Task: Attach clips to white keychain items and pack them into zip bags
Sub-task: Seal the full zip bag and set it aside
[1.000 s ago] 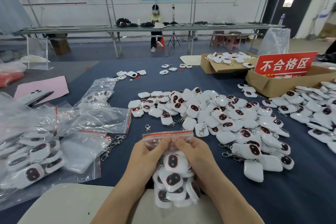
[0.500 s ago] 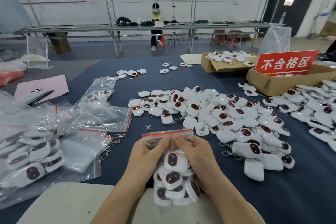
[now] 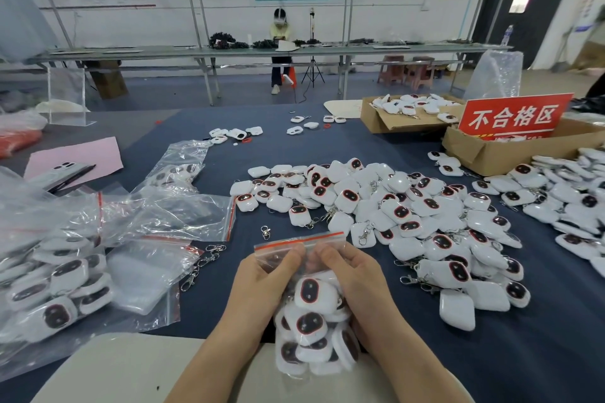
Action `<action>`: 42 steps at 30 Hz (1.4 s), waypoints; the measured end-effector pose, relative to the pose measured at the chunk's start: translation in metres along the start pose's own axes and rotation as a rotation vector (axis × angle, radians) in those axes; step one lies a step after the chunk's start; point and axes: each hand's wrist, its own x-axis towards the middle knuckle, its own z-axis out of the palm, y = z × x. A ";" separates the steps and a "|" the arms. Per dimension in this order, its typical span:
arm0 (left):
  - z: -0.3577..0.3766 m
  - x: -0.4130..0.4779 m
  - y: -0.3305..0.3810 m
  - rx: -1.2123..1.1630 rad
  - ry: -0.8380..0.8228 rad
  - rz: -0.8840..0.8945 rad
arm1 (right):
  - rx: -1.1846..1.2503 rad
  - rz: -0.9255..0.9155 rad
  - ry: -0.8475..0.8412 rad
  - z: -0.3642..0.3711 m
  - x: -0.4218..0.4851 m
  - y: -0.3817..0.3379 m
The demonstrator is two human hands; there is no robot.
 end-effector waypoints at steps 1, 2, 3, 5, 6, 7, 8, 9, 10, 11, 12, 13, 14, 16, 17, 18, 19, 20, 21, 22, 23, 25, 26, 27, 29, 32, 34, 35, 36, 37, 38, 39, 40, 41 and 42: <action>0.000 0.000 0.000 0.008 -0.002 0.001 | -0.006 -0.002 0.005 0.000 0.000 0.000; 0.000 0.001 -0.001 0.013 -0.002 0.000 | -0.007 0.000 0.006 0.000 0.000 0.000; 0.000 0.001 -0.001 0.018 -0.001 0.000 | -0.004 0.004 0.004 0.000 0.000 0.000; 0.000 0.001 -0.001 0.019 0.005 -0.003 | 0.000 0.009 -0.003 -0.001 0.000 0.000; 0.000 0.001 -0.001 0.015 0.010 -0.004 | 0.004 0.008 -0.009 -0.001 0.000 0.001; 0.000 0.001 0.000 0.012 0.012 -0.004 | 0.009 0.008 -0.015 -0.001 0.000 0.000; 0.000 0.001 0.000 0.010 0.012 -0.002 | 0.011 0.009 -0.019 -0.001 0.000 0.001; 0.000 0.001 0.001 0.012 0.010 0.002 | 0.006 0.008 -0.019 -0.001 0.001 0.001; 0.000 0.001 0.000 0.021 0.009 0.008 | -0.005 0.005 -0.014 -0.001 0.001 0.002; 0.000 0.001 0.000 0.029 0.010 0.015 | -0.019 0.002 -0.007 -0.001 0.002 0.002; 0.000 0.001 0.000 0.031 0.011 0.020 | -0.029 -0.002 -0.002 -0.001 0.002 0.003; 0.000 0.001 0.000 0.027 0.012 0.023 | -0.030 -0.007 0.002 -0.001 0.002 0.003; 0.000 0.001 0.000 0.023 0.013 0.023 | -0.021 -0.012 0.007 -0.001 0.002 0.004; -0.001 0.000 0.000 0.016 0.012 0.020 | 0.033 -0.008 0.037 -0.001 0.002 0.004; -0.001 0.000 0.001 0.013 0.011 0.019 | 0.057 -0.003 0.051 -0.001 0.002 0.004; -0.002 0.000 0.001 0.012 0.012 0.018 | 0.065 -0.002 0.058 -0.001 0.003 0.004; -0.002 0.000 0.001 0.014 0.014 0.017 | 0.061 -0.004 0.061 -0.001 0.003 0.004; -0.002 0.000 0.000 0.018 0.015 0.017 | 0.052 -0.010 0.063 -0.001 0.003 0.004; -0.002 0.000 0.000 0.021 0.016 0.016 | 0.046 -0.017 0.067 -0.001 0.003 0.005; -0.002 0.000 0.000 0.021 0.016 0.015 | 0.045 -0.023 0.072 -0.001 0.004 0.005; -0.002 0.000 -0.001 0.017 0.013 0.012 | 0.048 -0.026 0.073 -0.001 0.004 0.005; -0.003 0.000 -0.001 0.008 0.005 0.009 | 0.051 -0.025 0.066 -0.002 0.003 0.004; -0.003 0.000 -0.001 0.002 0.001 0.004 | 0.056 -0.025 0.063 -0.002 0.003 0.004; -0.003 0.000 -0.001 -0.006 -0.001 -0.002 | 0.066 -0.025 0.059 -0.001 0.003 0.004; -0.003 0.000 -0.001 -0.023 0.000 -0.011 | 0.083 -0.017 0.065 -0.001 0.003 0.002; -0.003 0.001 -0.001 -0.033 -0.002 -0.017 | 0.107 -0.006 0.108 -0.002 0.005 0.003; -0.004 0.001 -0.002 -0.045 -0.006 -0.018 | 0.121 -0.008 0.115 -0.001 0.006 0.003; -0.004 0.001 -0.002 -0.048 -0.005 -0.015 | 0.127 -0.013 0.121 -0.001 0.006 0.003; -0.004 0.001 -0.002 -0.045 0.000 -0.013 | 0.138 -0.020 0.130 -0.001 0.006 0.003; -0.005 0.001 -0.003 -0.041 0.001 -0.014 | 0.145 -0.028 0.137 0.000 0.005 0.004; -0.005 0.002 -0.004 -0.040 -0.004 -0.015 | 0.146 -0.038 0.138 0.000 0.006 0.005; -0.005 0.001 -0.004 -0.046 -0.012 -0.012 | 0.141 -0.050 0.138 0.001 0.005 0.005; -0.006 0.002 -0.005 -0.062 -0.013 -0.005 | 0.134 -0.063 0.139 0.002 0.006 0.005; -0.006 0.002 -0.006 -0.088 0.000 0.003 | 0.128 -0.077 0.145 0.002 0.006 0.006; -0.007 0.002 -0.006 -0.115 0.026 0.012 | 0.121 -0.089 0.151 0.002 0.007 0.006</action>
